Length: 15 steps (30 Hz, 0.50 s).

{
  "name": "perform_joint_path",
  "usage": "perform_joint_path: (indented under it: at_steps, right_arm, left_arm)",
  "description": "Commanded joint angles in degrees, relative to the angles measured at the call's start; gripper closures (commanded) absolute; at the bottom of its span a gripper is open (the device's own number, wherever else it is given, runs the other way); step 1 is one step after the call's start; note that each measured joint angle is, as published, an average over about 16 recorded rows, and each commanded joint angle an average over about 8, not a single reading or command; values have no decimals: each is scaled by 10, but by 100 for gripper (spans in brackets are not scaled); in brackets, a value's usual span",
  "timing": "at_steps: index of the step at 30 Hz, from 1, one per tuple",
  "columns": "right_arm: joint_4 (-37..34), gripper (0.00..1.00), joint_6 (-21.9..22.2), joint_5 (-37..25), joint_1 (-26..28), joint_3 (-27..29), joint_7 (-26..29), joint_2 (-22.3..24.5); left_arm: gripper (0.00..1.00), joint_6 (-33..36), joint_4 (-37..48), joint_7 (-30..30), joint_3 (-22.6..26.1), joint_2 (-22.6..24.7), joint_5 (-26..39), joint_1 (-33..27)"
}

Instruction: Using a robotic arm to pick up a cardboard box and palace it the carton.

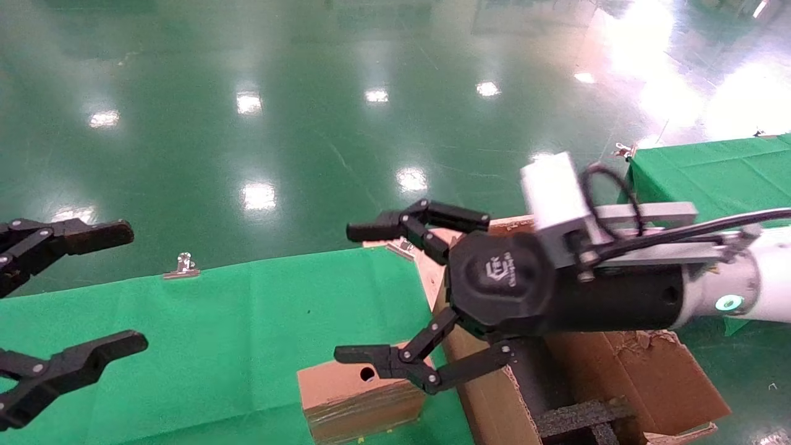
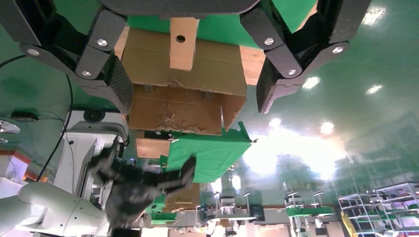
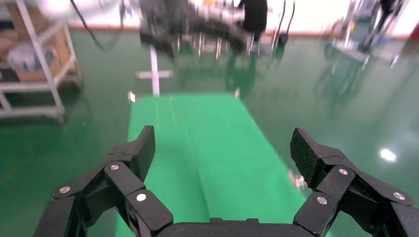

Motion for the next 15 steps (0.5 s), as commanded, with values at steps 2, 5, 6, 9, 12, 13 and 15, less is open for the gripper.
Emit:
perform_joint_path:
  at_steps: [2,5,6,9,12,13,15]
  right_arm:
    - [-1,0,0,-43,18,-18,6,-2]
    - [-7,0,-10,-110,55,-51,15,-20]
    - [-10,0,-14,-133,68,-63,17,-27]
    - [-25,0,-26,-191,102,-94,17,-54]
    - [-42,0,-35,-235,127,-121,10,-79]
    - [-48,0,-38,-247,134,-130,7,-88]
    - [-59,0,-40,-267,146,-145,1,-102]
  left_arm:
    - [100,0,0,0,0,0,0,0]
    - [100,0,0,0,0,0,0,0]
    - [100,0,0,0,0,0,0,0]
    - [100,0,0,0,0,0,0,0]
    - [100,0,0,0,0,0,0,0]
    - [100,0,0,0,0,0,0,0]
    - [100,0,0,0,0,0,0,0]
